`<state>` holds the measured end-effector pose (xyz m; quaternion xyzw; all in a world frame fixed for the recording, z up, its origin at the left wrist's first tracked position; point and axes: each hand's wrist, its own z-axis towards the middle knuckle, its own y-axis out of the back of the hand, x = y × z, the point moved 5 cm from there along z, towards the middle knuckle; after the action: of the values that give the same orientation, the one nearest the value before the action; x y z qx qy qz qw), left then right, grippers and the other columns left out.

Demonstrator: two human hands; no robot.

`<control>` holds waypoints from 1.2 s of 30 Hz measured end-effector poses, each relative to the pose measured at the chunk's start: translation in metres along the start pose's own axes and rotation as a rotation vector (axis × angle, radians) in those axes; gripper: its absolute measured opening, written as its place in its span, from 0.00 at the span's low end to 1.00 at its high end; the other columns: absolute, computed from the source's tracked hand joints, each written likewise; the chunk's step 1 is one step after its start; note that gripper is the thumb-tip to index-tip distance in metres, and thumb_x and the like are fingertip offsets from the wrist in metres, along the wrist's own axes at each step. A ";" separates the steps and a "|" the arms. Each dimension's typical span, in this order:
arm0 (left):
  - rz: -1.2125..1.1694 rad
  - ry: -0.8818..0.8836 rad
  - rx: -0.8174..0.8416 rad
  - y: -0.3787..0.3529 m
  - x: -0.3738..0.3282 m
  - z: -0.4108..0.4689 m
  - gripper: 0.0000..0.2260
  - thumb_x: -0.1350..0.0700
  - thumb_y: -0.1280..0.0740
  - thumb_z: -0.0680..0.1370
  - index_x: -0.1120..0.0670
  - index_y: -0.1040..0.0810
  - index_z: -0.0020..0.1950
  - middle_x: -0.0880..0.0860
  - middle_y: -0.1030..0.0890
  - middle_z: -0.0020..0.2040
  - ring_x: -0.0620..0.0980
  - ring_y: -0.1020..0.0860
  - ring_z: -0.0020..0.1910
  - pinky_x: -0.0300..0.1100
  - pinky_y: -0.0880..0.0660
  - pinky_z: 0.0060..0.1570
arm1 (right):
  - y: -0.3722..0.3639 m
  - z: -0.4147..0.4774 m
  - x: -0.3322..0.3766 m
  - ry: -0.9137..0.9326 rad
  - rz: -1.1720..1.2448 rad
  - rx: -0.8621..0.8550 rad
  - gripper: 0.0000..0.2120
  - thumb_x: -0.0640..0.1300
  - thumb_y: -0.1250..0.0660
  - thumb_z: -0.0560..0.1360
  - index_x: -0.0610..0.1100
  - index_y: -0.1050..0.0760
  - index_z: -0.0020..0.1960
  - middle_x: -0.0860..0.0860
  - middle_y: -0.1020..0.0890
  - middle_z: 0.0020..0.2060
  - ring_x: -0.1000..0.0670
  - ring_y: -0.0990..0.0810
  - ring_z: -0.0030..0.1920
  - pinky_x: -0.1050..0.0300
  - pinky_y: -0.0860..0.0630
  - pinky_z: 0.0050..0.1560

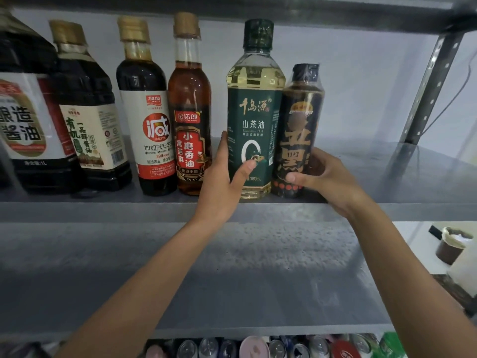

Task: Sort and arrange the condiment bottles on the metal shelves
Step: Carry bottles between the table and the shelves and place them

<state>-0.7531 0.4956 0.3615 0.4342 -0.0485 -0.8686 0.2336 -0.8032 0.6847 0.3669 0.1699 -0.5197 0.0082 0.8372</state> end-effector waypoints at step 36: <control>0.278 -1.150 1.384 -0.183 0.040 -0.393 0.26 0.46 0.25 0.68 0.58 0.22 0.61 0.59 0.19 0.54 0.59 0.20 0.50 0.54 0.22 0.49 | -0.170 -0.529 -0.084 -1.467 -0.795 -1.189 0.27 0.53 0.37 0.77 0.48 0.38 0.73 0.51 0.32 0.70 0.51 0.38 0.71 0.58 0.39 0.68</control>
<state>-0.5354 0.6866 0.0364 -0.0325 -0.7202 -0.6920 -0.0367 -0.3505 0.6930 0.0343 -0.1497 -0.7298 -0.6350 0.2042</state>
